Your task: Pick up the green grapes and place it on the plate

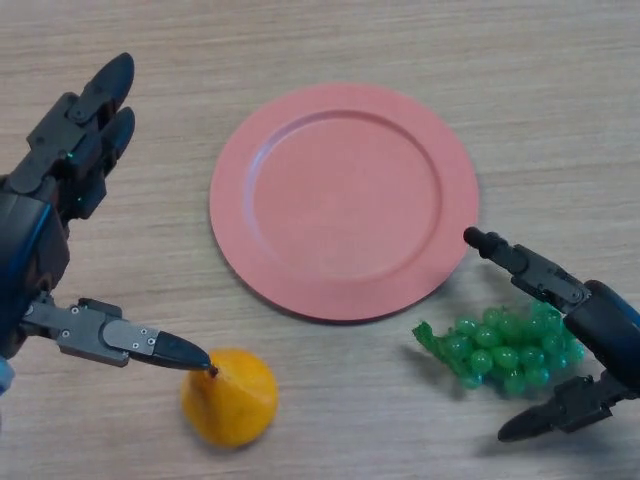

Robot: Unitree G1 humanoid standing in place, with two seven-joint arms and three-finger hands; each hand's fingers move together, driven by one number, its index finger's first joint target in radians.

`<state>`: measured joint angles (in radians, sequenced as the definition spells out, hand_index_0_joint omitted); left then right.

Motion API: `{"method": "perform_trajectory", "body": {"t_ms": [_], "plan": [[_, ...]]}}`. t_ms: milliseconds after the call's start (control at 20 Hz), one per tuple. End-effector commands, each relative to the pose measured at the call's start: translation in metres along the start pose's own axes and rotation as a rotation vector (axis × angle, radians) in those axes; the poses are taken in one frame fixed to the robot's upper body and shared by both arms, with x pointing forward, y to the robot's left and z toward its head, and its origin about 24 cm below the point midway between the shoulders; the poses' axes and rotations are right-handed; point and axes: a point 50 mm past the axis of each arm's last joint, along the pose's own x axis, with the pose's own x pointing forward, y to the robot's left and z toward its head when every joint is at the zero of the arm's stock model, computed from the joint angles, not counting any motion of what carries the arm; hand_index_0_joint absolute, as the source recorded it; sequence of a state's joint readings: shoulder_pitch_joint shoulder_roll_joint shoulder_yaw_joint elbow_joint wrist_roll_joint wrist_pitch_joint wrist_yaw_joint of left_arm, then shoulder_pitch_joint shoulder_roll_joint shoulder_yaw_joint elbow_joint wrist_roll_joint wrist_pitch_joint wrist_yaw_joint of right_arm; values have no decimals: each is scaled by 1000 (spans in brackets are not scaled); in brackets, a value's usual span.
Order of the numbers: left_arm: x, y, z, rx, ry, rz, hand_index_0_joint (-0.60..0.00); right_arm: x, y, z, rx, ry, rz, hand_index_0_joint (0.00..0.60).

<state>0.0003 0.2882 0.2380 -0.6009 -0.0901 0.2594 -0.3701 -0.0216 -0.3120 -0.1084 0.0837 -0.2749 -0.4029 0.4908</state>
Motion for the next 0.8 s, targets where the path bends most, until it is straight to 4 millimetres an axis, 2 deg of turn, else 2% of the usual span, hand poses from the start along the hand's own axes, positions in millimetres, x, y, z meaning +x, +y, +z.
{"method": "perform_trajectory", "body": {"t_ms": [50,100,200,300,450,650,800], "plan": [[-5,8,29,102,-188,8,0,-2,-19,4,-82,-81,-64,549],[-5,8,29,102,-185,5,0,0,-20,-3,-126,-74,-80,600],[-4,5,28,101,-179,-9,0,-1,-19,-12,-233,-81,-111,600],[-5,2,27,94,-167,-22,0,-2,-18,-17,-253,-61,-102,600],[-6,0,25,87,-157,-34,0,-3,-21,-13,-274,-69,-114,600],[-6,1,26,76,-155,-35,0,1,-37,20,-307,-138,-143,600],[-5,2,25,69,-161,-31,0,17,-51,55,-346,-256,-205,600]]}}
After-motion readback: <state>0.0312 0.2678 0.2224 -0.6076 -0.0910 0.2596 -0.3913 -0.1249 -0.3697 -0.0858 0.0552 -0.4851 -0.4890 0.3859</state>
